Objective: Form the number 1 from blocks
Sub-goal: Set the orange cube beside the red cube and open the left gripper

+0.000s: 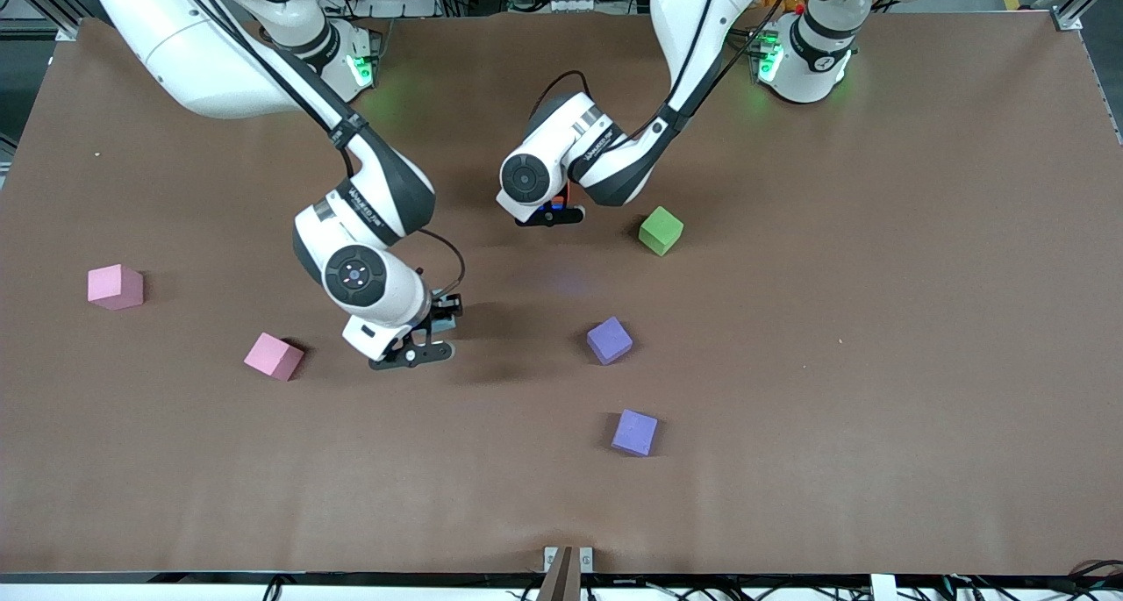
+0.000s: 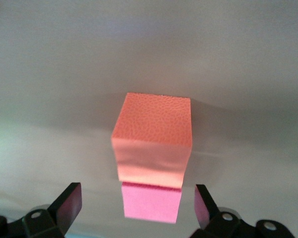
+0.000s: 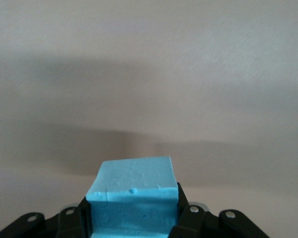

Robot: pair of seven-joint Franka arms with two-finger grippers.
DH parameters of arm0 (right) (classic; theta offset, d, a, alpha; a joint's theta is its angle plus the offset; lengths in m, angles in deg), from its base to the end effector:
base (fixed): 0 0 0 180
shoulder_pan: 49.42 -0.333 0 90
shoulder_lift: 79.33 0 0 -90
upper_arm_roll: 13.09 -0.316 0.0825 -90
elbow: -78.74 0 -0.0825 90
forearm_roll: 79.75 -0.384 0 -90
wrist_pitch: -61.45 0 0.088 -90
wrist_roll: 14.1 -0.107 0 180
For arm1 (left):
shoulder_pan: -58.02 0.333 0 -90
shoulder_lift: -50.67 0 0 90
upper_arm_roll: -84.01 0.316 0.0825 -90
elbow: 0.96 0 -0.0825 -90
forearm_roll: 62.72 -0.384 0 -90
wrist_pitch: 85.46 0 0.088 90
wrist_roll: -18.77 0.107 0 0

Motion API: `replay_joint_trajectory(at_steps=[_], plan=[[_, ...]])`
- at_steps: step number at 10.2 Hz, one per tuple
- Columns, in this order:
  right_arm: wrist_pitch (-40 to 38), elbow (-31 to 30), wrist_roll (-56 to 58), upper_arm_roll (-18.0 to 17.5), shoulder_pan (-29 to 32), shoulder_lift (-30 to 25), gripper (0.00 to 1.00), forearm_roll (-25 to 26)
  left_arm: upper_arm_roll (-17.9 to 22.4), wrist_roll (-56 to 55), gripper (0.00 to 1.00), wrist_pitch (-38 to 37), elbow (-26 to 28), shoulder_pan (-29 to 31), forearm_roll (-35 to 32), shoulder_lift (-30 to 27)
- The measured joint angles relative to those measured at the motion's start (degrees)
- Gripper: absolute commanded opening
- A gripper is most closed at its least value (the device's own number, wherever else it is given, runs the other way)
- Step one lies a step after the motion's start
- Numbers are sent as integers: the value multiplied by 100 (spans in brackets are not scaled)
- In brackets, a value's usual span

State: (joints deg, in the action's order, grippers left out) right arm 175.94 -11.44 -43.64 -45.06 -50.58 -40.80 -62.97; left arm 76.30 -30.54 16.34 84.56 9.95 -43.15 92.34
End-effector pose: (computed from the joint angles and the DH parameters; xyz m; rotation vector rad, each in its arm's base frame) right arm 0.6043 0.3103 0.2798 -3.1225 -0.2013 0.2543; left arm 0.3607 -0.5597 0.2234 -2.9147 -0.0692 0.8841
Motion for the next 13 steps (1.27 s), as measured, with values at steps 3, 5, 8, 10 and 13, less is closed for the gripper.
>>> replay_joint_trajectory(at_steps=[3,5,8,10,13], plan=[[-166,-1,-1017,-504,-140,-43,0,0,55,292,100,-67,-3,484,-65,-268],[-168,-5,-1532,-535,-486,-46,0,0,77,589,100,-279,-6,884,-286,-411],[-168,-48,-2068,-535,-912,-44,0,2,90,1063,100,-626,-28,1420,-613,-474],[-157,-142,-2173,-523,-1252,-38,0,8,91,1521,100,-819,-34,1735,-875,-482],[204,-467,-2273,-388,-1682,-30,0,31,93,2905,100,-917,-1,2000,-1398,-479]])
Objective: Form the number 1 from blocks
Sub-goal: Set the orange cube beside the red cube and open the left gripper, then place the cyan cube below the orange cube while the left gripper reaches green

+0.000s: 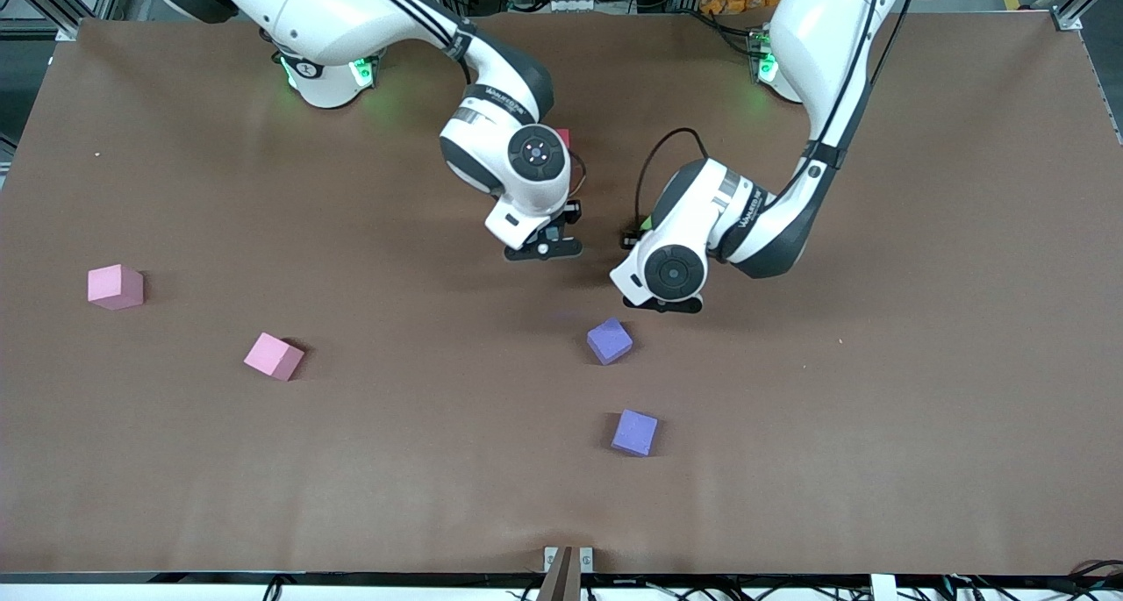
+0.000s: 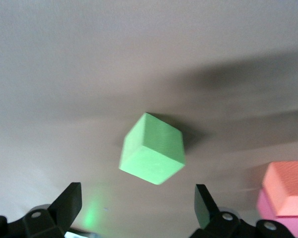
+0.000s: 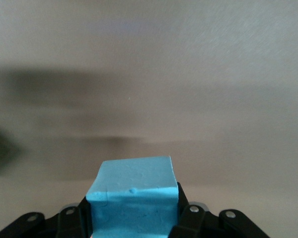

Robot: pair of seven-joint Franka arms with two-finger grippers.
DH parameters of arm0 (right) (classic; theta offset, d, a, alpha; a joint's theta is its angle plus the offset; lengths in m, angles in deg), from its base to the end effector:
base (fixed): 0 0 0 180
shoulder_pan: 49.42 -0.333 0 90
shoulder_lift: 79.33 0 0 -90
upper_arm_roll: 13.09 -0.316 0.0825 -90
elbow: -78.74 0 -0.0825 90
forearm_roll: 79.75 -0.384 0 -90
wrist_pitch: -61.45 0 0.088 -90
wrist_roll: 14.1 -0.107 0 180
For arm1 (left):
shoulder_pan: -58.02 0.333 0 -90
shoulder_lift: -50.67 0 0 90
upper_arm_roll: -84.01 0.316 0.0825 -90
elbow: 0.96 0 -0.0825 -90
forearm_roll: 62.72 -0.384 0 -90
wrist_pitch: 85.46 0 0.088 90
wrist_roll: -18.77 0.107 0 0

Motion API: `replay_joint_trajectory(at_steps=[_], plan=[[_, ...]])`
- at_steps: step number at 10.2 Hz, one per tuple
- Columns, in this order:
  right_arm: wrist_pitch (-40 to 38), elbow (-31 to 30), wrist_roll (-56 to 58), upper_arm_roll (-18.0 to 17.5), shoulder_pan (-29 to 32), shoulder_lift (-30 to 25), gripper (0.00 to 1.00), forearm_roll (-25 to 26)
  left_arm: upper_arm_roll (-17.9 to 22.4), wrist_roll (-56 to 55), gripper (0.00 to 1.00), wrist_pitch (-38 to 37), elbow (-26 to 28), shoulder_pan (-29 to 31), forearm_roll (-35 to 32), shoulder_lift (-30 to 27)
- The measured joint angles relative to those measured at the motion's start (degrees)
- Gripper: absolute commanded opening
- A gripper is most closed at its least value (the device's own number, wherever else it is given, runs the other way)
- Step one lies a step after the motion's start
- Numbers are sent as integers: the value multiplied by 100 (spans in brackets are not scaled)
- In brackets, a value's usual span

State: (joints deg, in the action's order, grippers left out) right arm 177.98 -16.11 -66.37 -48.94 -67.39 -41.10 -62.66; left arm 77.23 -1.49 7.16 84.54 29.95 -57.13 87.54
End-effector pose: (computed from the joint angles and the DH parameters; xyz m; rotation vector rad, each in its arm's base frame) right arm 0.4410 0.4944 0.2659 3.0788 0.1664 -0.2914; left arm 0.5321 -0.3699 0.2673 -2.9285 0.3229 0.8075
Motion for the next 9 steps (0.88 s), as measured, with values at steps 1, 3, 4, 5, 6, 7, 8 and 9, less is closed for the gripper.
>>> replay_joint_trajectory(at_steps=[1,3,4,5,6,7,8,9], plan=[[200,-137,-36,130,-135,5,0,7,-3,429,100,0,10,5,-90,0],[449,-254,-114,454,-462,39,1,12,-34,998,100,-7,19,-40,-227,0],[509,-255,-140,543,-564,73,1,12,-55,1067,100,-15,44,-82,-234,1],[543,-254,-147,568,-598,97,1,12,-68,1106,100,-18,86,-114,-237,3],[549,-255,-171,569,-610,108,1,12,-72,1121,100,-18,134,-125,-238,4],[551,-256,-229,571,-626,121,1,12,-72,1124,100,-18,179,-121,-239,5],[563,-261,-286,578,-684,140,1,12,-70,1125,100,-18,198,-111,-240,5],[623,-267,-342,611,-760,166,1,12,-64,1127,100,-18,196,-92,-244,4]])
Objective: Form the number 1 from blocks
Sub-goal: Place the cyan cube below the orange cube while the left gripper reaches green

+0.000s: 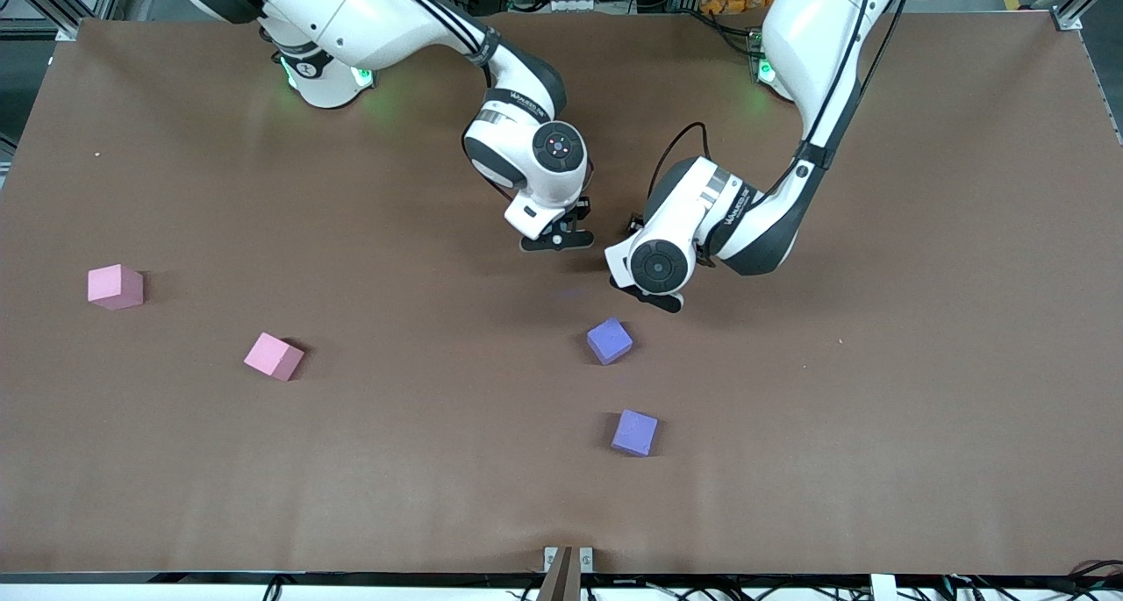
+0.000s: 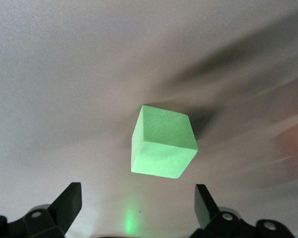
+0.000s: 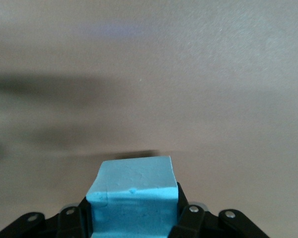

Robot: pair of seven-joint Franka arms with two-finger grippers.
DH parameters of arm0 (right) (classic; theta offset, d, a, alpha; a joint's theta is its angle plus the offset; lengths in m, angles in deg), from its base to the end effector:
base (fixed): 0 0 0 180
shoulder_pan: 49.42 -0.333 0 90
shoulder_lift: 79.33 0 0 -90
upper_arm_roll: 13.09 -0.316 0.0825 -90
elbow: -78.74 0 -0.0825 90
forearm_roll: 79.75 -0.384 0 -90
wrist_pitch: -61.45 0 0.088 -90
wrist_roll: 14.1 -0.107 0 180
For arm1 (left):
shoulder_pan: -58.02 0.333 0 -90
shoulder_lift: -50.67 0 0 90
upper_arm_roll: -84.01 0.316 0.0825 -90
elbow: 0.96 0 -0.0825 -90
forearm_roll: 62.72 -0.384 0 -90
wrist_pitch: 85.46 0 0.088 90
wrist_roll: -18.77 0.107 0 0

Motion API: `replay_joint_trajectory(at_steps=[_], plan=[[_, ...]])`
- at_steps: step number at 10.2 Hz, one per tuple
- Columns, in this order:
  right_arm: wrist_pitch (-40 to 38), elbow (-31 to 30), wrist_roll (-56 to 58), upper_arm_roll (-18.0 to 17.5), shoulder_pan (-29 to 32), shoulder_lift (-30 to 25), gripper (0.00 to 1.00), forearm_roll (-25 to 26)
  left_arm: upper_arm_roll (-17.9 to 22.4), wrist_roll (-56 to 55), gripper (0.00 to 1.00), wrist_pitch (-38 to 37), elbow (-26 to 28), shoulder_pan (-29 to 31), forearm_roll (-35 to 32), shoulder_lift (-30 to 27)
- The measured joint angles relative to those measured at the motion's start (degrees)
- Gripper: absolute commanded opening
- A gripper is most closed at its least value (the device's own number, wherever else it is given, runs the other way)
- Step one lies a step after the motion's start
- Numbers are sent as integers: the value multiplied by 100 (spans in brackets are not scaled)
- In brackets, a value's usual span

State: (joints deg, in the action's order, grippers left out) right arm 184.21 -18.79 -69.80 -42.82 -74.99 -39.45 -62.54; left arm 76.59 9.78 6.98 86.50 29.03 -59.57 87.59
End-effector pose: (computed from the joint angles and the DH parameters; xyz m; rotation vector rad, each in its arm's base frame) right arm 0.4088 0.5131 0.2178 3.0583 0.1538 -0.2464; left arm 0.5160 -0.3750 0.2534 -2.8587 0.6647 0.8473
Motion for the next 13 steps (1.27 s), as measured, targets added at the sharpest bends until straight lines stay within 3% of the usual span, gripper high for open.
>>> replay_joint_trajectory(at_steps=[4,5,6,7,13], plan=[[117,-71,-301,43,-149,113,4,0,46,289,100,0,-13,347,-17,-2],[119,-78,-419,43,-156,113,14,1,46,304,100,0,-13,379,-17,-2],[120,-85,-489,43,-156,112,71,1,42,304,100,0,-13,369,-17,-2],[140,-97,-554,47,-156,112,100,1,35,304,100,0,-12,349,-17,-2],[-197,133,-381,96,224,0,100,1,3,304,100,0,-1,258,-17,1]])
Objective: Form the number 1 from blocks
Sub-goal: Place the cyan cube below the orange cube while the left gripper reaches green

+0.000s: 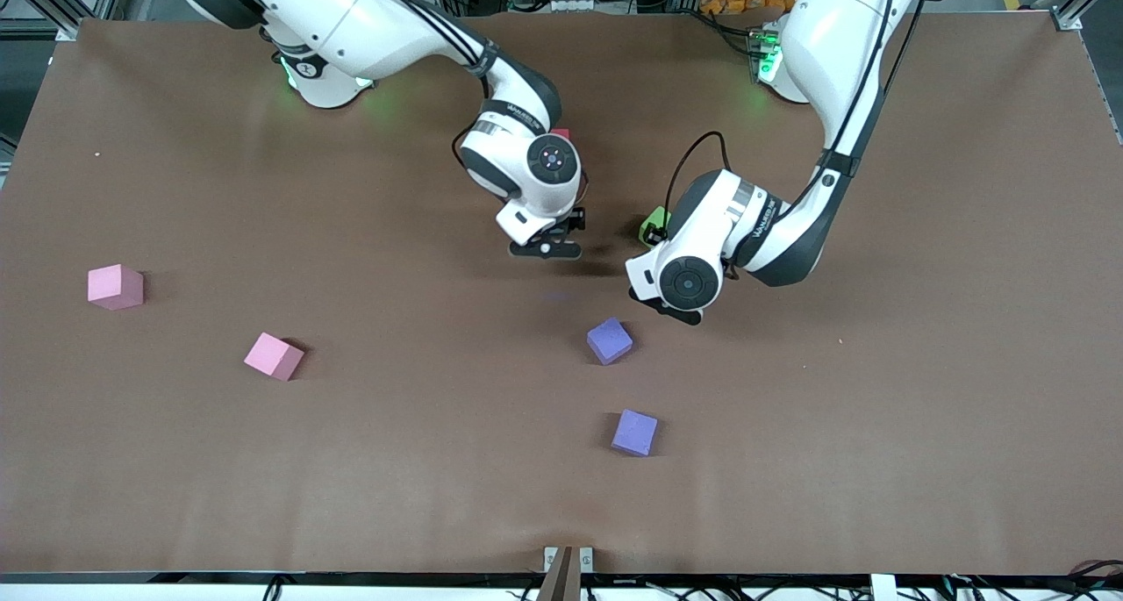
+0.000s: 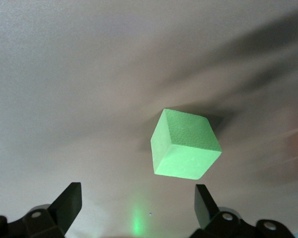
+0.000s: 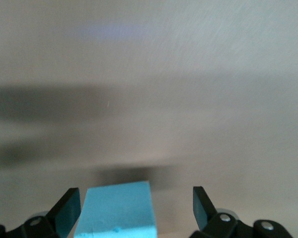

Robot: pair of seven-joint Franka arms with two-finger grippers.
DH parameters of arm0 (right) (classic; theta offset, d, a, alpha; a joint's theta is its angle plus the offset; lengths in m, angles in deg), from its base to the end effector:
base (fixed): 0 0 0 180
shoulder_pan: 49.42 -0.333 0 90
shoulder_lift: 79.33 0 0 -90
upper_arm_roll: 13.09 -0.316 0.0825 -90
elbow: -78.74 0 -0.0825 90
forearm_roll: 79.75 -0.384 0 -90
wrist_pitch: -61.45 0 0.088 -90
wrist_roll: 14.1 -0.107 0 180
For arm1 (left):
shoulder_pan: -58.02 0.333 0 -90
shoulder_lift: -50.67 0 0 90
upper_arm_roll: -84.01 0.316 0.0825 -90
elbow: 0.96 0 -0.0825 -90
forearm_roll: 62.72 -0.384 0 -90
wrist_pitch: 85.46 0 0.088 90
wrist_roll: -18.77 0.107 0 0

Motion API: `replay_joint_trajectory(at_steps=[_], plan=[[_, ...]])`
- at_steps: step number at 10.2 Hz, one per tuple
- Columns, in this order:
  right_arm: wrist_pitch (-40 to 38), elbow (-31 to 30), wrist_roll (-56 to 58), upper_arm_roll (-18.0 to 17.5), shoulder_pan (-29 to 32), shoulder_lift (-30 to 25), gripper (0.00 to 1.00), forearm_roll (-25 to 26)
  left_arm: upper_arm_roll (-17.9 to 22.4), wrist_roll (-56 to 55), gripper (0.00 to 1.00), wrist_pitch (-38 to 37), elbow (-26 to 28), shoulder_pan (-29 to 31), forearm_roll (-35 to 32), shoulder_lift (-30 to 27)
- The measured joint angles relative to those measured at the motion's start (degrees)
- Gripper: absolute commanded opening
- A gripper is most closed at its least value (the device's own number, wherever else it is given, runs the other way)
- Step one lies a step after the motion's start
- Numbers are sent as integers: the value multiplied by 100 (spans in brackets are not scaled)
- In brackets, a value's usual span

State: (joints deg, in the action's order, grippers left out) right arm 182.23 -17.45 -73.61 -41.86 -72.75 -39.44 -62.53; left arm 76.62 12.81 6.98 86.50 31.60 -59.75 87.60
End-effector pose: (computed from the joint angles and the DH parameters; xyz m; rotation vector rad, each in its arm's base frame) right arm 0.4403 0.4901 0.2213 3.0384 -0.0362 -0.2419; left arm 0.5327 -0.3509 0.2532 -2.8774 0.6820 0.8578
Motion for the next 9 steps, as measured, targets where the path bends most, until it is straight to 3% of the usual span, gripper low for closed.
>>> replay_joint_trajectory(at_steps=[2,5,7,9], plan=[[-783,406,631,-155,459,-270,100,-60,-22,-1,100,-1,26,-108,0,33],[-1703,554,2048,-244,1621,-660,100,-113,-36,-29,100,20,129,-389,0,104],[-1850,545,2686,-227,2578,-670,100,-99,-39,-32,100,143,289,-495,0,118],[-1750,517,4027,-155,3324,-607,100,50,-41,1,100,365,447,-551,-45,136]])
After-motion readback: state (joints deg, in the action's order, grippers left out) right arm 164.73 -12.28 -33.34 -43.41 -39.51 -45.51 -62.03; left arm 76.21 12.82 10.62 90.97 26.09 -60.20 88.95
